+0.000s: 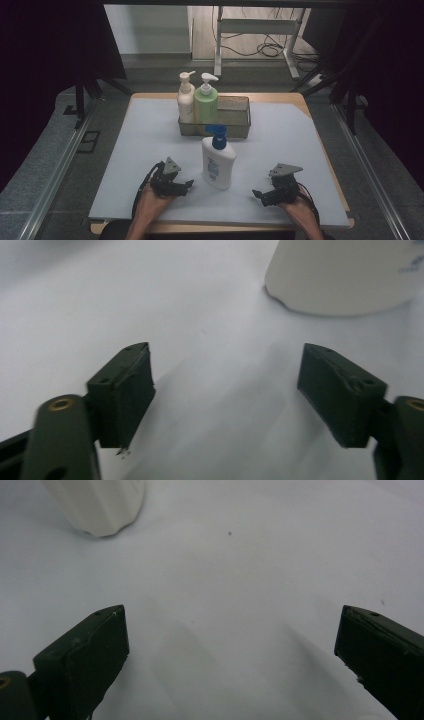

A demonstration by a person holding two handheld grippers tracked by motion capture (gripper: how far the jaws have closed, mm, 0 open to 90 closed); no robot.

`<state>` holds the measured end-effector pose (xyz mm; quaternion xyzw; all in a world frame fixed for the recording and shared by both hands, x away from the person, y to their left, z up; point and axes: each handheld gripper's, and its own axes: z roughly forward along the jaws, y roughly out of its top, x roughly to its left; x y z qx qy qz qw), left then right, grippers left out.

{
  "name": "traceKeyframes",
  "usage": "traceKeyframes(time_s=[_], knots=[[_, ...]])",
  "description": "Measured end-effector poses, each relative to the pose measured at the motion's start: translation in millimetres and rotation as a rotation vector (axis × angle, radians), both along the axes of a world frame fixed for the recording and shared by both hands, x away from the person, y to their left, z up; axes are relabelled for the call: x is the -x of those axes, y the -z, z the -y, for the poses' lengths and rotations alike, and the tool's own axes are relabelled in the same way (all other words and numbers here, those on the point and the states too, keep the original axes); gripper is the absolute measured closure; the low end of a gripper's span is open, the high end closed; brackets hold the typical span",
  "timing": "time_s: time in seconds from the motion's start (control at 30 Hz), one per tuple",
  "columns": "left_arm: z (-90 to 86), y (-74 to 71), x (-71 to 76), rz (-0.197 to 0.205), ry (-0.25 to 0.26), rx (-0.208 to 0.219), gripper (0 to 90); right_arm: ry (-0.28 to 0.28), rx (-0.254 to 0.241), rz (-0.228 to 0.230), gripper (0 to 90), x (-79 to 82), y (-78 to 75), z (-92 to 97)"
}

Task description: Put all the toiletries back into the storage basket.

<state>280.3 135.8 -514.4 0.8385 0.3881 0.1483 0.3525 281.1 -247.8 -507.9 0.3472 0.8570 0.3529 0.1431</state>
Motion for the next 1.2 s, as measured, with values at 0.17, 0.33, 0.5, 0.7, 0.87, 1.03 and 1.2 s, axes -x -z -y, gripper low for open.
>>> traceKeyframes(time_s=[0.17, 0.33, 0.5, 0.7, 0.87, 1.03, 1.2], knots=[[-4.0, 0.4, 8.7, 0.008, -0.010, -0.007, 14.0, -0.023, -0.007, 0.010, 0.0, 1.0, -3.6, -2.8], [-5.6, 4.1, 10.1, -0.002, -0.016, -0.014, 12.9, -0.036, -0.028, 0.009, 0.0, 1.3, -8.2, -6.9], [-5.5, 8.2, 7.7, -0.018, -0.018, -0.026, 12.7, -0.058, -0.042, 0.011, 0.0, 4.1, -14.4, -12.8], [-6.1, 9.0, 7.9, -0.021, -0.020, -0.022, 12.6, -0.070, -0.070, 0.017, 0.0, 5.7, -24.1, -17.0], [-6.2, 9.3, 7.9, -0.020, -0.021, -0.021, 12.5, -0.100, -0.099, 0.038, 0.0, 7.9, -38.7, -27.3], [-6.2, 9.4, 8.1, -0.019, -0.022, -0.021, 12.6, -0.120, -0.138, 0.044, 0.0, 6.7, -47.2, -35.9], [-6.0, 9.5, 8.2, -0.019, -0.025, -0.018, 12.6, -0.136, -0.120, 0.048, 0.0, 3.7, -52.3, -45.1]])
